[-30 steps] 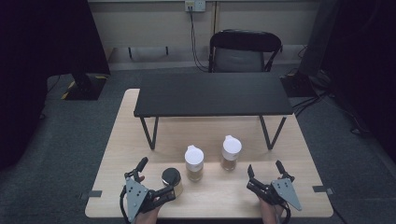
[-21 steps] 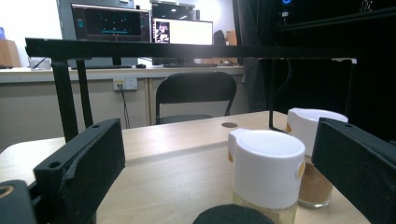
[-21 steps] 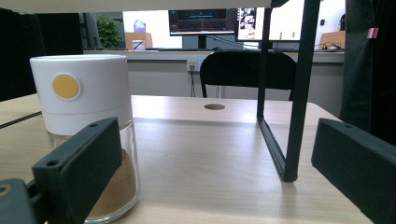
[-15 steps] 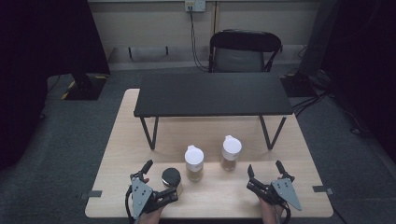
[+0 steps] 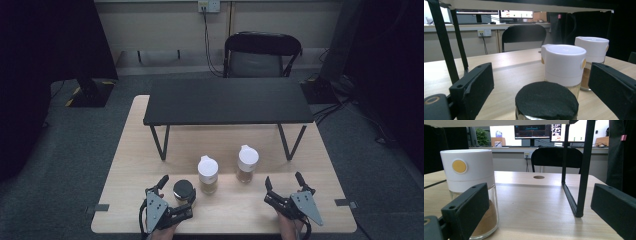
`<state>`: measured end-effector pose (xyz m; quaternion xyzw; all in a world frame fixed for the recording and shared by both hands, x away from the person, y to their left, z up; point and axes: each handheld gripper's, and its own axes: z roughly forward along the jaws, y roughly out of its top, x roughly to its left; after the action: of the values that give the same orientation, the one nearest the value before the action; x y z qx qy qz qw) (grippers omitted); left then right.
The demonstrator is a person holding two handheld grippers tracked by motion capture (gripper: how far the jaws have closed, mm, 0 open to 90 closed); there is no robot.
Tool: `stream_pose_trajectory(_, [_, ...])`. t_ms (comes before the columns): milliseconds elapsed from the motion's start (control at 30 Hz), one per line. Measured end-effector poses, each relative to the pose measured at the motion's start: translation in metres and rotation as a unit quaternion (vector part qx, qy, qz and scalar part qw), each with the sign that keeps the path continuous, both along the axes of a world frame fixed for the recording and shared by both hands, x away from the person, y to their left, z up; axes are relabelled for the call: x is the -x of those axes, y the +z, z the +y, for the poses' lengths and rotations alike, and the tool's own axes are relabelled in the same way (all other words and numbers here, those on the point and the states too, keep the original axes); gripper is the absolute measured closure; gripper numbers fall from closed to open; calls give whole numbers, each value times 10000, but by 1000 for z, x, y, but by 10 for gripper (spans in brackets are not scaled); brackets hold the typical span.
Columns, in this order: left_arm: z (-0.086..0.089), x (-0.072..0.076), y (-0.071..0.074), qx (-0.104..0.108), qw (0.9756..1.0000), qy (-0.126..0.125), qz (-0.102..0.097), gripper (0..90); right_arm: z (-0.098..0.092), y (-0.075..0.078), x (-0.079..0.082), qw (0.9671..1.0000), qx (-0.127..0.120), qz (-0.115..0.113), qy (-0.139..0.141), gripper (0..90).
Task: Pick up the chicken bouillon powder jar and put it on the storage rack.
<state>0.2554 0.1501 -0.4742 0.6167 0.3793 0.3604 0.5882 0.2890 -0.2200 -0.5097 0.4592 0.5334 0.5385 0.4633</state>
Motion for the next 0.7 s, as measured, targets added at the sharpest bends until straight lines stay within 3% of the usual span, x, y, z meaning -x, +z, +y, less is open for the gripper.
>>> stream_pose_trajectory(267, [-2,-1,-8,-72,9999,-54,79,104,0,0,0,10000,0,0,3,7])
stream_pose_trajectory(500, [-2,-1,-14,34,9999,-87,101,155,0,0,0,10000,1,0,3,7])
stream_pose_trajectory(700, [-3,-2,-18,-9,9998,-108,157,187,0,0,0,10000,1,0,4,7])
